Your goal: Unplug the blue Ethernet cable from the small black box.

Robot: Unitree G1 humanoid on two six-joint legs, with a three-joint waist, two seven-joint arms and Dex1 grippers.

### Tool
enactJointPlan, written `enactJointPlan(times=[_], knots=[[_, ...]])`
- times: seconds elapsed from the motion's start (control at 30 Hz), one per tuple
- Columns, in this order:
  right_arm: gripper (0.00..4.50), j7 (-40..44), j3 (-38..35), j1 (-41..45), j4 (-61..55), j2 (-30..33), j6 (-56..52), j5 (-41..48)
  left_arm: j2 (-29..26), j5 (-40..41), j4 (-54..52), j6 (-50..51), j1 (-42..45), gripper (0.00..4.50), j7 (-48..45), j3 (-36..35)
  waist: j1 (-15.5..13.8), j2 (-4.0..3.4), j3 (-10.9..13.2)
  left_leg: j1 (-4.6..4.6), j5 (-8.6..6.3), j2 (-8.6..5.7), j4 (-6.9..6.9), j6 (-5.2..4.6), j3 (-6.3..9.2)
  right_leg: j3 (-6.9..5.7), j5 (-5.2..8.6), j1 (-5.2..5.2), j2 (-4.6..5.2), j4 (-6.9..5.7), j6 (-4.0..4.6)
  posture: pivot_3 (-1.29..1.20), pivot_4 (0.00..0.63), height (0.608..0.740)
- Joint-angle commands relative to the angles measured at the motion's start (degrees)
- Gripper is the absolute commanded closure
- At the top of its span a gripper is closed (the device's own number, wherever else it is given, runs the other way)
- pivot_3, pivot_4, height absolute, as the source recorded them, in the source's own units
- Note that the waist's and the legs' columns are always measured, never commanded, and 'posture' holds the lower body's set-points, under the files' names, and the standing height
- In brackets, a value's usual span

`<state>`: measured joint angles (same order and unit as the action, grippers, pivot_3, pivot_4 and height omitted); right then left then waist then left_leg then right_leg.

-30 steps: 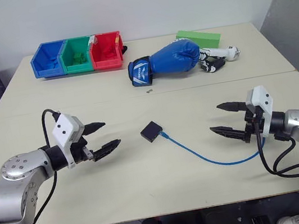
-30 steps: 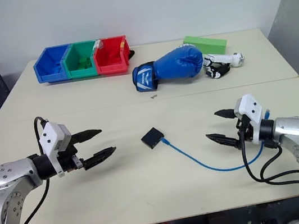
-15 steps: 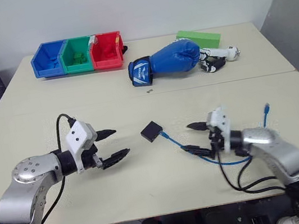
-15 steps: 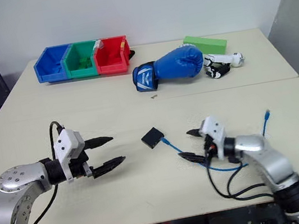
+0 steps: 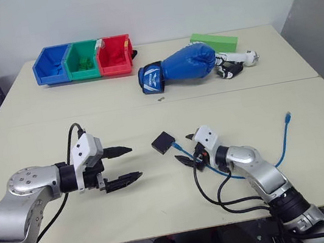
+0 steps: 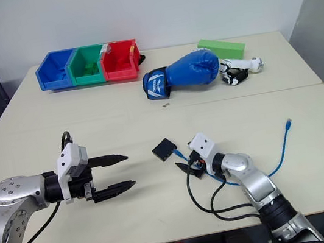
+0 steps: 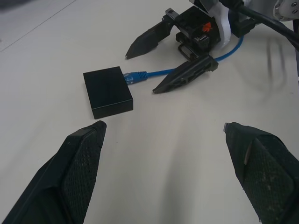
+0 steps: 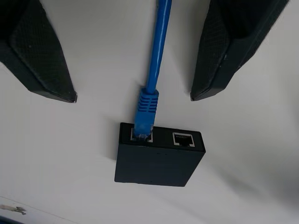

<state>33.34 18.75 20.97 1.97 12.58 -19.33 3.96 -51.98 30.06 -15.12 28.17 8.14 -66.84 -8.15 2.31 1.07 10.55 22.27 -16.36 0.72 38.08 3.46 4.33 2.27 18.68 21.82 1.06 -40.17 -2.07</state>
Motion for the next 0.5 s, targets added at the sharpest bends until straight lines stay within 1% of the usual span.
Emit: enactJointPlan(times=[0.03, 0.17, 0.27, 0.4, 0.43, 0.5], knots=[[1.52, -0.44, -0.33, 0.73, 0.67, -1.81, -2.5, 0.61, 0.35, -1.03, 0.14, -1.77, 0.73, 0.17, 0.66, 0.21, 0.28, 0.0, 0.0, -0.01, 0.0, 0.01, -0.01, 0.0, 0.0, 0.0, 0.0, 0.01, 0.0, -0.01, 0.0, 0.0, 0.15, 0.74], [2.6, -0.21, 0.26, 1.3, 1.1, -1.71, -3.1, -0.78, 0.71, -2.37, 1.31, -2.82, 0.94, 0.17, 1.05, 0.85, 0.53, 0.0, 0.0, -0.03, 0.0, 0.0, -0.02, 0.0, 0.0, 0.01, 0.0, 0.01, 0.0, -0.04, 0.0, 0.0, 0.15, 0.74], [3.2, -0.03, 1.06, 1.55, 1.2, -1.24, -2.31, -2.05, 0.71, -2.45, 1.75, -2.9, 1.2, 0.17, 1.21, 1.02, 0.63, 0.0, 0.0, -0.03, 0.0, 0.01, -0.02, 0.0, 0.0, 0.02, 0.0, 0.01, 0.01, -0.04, 0.0, 0.0, 0.15, 0.74], [4.24, 1.15, 1.27, 1.95, 0.38, 0.49, -0.15, -3.01, 0.91, -1.34, 2.49, -1.46, 1.93, 0.17, 1.7, 0.53, 0.69, 0.0, 0.0, -0.03, 0.0, 0.01, -0.01, 0.0, 0.01, 0.01, 0.0, 0.01, 0.01, -0.04, 0.0, 0.0, 0.15, 0.74], [4.39, 1.96, 1.15, 2.28, -0.16, 1.37, 0.9, -3.16, 1.04, -0.67, 2.94, -0.53, 2.28, 0.17, 1.88, 0.22, 0.71, 0.0, 0.0, -0.03, 0.0, 0.01, -0.01, 0.0, 0.0, 0.02, 0.0, 0.01, 0.01, -0.05, 0.0, 0.0, 0.15, 0.74], [4.39, 4.62, 1.03, 3.42, -1.46, 3.93, 4.58, -3.62, 1.76, 1.85, 4.45, 3.04, 3.36, 0.17, 2.64, -0.89, 0.7, -0.01, 0.0, -0.03, 0.0, 0.0, -0.01, -0.01, 0.0, 0.02, 0.0, 0.01, 0.03, -0.06, 0.0, 0.0, 0.15, 0.74]])
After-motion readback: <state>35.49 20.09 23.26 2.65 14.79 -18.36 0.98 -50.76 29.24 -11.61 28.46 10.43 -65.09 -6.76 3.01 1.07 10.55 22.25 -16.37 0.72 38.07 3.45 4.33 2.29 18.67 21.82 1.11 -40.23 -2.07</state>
